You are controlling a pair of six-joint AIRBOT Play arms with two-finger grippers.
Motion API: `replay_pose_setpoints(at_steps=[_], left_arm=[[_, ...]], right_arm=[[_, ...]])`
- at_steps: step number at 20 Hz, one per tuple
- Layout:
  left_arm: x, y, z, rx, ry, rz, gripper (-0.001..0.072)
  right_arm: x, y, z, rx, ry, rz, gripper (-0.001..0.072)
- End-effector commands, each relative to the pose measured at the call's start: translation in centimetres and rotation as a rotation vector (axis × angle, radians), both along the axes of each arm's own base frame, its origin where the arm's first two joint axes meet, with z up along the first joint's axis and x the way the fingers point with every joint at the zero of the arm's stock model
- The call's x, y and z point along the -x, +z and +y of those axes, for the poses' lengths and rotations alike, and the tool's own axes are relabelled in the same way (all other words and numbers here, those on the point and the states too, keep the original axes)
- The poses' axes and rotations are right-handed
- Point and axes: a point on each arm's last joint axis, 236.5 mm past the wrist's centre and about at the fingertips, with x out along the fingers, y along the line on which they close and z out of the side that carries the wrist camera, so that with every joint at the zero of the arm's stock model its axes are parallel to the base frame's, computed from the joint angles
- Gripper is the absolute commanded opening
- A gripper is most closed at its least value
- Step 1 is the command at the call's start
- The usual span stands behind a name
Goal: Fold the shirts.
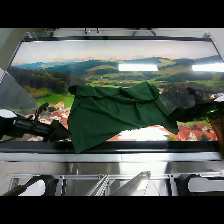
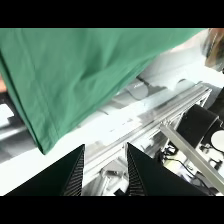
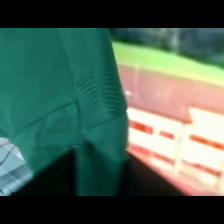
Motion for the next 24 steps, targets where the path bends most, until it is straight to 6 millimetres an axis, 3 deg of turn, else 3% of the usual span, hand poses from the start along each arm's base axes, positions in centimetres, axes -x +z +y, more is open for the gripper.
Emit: replay_pose_setpoints(at_steps=[1,4,7,13,14,15,17,20,22,23,24], left_arm=[[3.1,-1.4,-0.9,0.022,0.009,0.079,0.0281],[4.8,-2.1,-1.4,0.036,0.007,0.128,0.0281],[4.7,-3.3,-0.9,-0.009,0.025,0.118,0.0281],[0.0,-4.3,1.7,-0.144,0.088,-0.029,0.0276],[-0.3,-4.1,2.0,-0.152,0.079,-0.039,0.0197],[-0.1,-3.9,2.2,-0.159,0.045,-0.044,0.0063],[0.3,-3.4,2.6,-0.168,0.007,-0.045,0.003],[0.4,-2.9,3.6,-0.217,0.082,-0.121,0.0029],[1.5,-2.7,3.8,-0.233,0.127,-0.148,0.0036],[1.5,-2.7,3.8,-0.243,0.154,-0.17,0.0256],[1.1,-2.7,4.2,-0.269,0.175,-0.205,0.0609]], right_arm=[[0.2,-0.1,1.0,-0.004,0.038,0.004,0.0026],[0.2,0.0,1.1,-0.008,0.035,0.006,0.0026],[0.1,0.3,1.5,-0.031,0.027,0.004,0.0026],[-0.5,0.8,2.0,-0.059,0.005,-0.007,0.0026],[-0.5,0.8,2.0,-0.06,0.004,-0.007,0.0026],[-0.5,0.8,2.1,-0.062,0.002,-0.008,0.0026],[-0.7,1.0,2.2,-0.069,-0.004,-0.012,0.0026],[-1.0,1.2,2.4,-0.083,-0.013,-0.02,0.0026],[-1.3,1.5,2.6,-0.098,-0.027,-0.027,0.0026],[-1.5,1.6,2.7,-0.105,-0.032,-0.03,0.0026],[-1.7,1.7,2.8,-0.112,-0.039,-0.034,0.0026]])
